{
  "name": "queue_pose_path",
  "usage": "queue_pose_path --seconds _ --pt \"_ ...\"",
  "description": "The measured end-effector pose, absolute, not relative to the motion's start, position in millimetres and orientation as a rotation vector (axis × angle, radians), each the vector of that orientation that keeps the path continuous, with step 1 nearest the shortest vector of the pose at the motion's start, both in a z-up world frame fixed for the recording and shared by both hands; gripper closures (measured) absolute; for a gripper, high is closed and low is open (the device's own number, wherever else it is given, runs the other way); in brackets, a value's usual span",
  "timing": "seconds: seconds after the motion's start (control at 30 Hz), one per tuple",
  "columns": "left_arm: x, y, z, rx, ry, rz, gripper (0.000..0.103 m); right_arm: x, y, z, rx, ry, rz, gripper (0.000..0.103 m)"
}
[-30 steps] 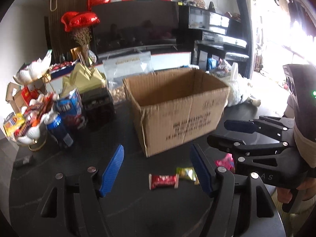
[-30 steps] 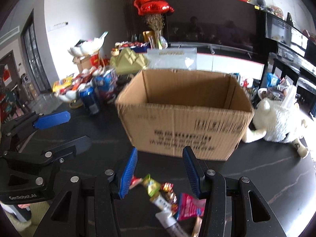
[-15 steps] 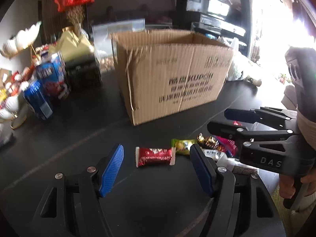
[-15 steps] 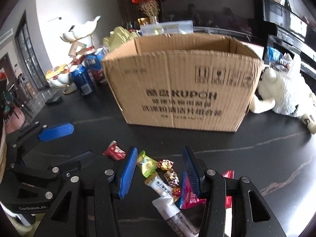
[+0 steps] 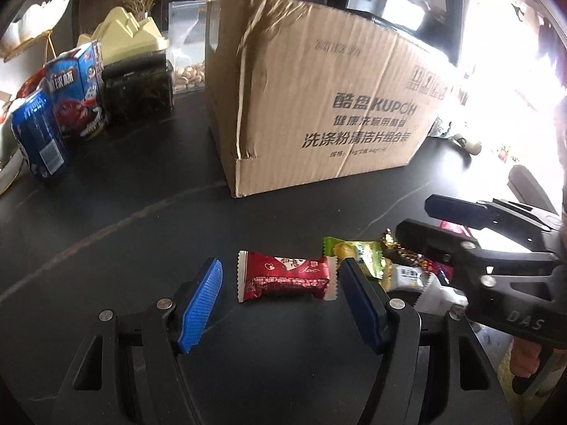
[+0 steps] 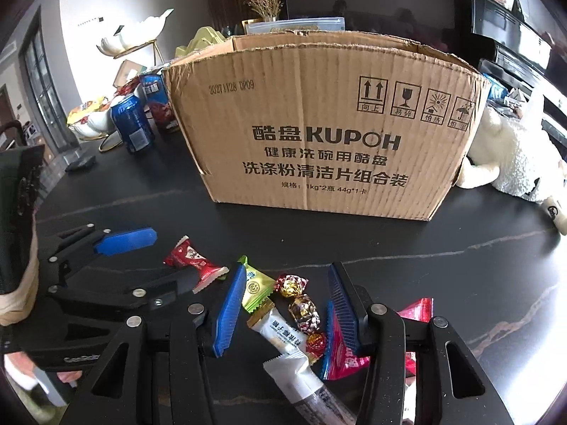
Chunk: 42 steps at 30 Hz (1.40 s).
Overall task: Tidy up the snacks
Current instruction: 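Move back to the pile and grasp the red wafer bar with the left gripper, then grasp the green-yellow candy packet with the right gripper while the left holds the wafer bar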
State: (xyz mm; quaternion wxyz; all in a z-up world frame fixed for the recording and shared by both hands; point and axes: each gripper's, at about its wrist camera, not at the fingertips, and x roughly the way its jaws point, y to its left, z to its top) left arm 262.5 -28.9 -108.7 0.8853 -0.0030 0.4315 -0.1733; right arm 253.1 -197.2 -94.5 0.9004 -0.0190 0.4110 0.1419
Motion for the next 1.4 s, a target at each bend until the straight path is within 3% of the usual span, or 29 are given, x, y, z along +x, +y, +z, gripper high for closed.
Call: queue_pose_path --seconds 0.53,1.4 --pt "260.4 -25.0 -120.9 -0.067 0.893 -0.374 0.055 258.3 -195.4 -107.0 -0.042 0.878 0.296 0.054" --pt "247.2 -3.6 -96.5 -0.078 0.872 -0.288 0.055 271.7 -150.2 -116.9 -0.195 0.901 0.523 0.058"
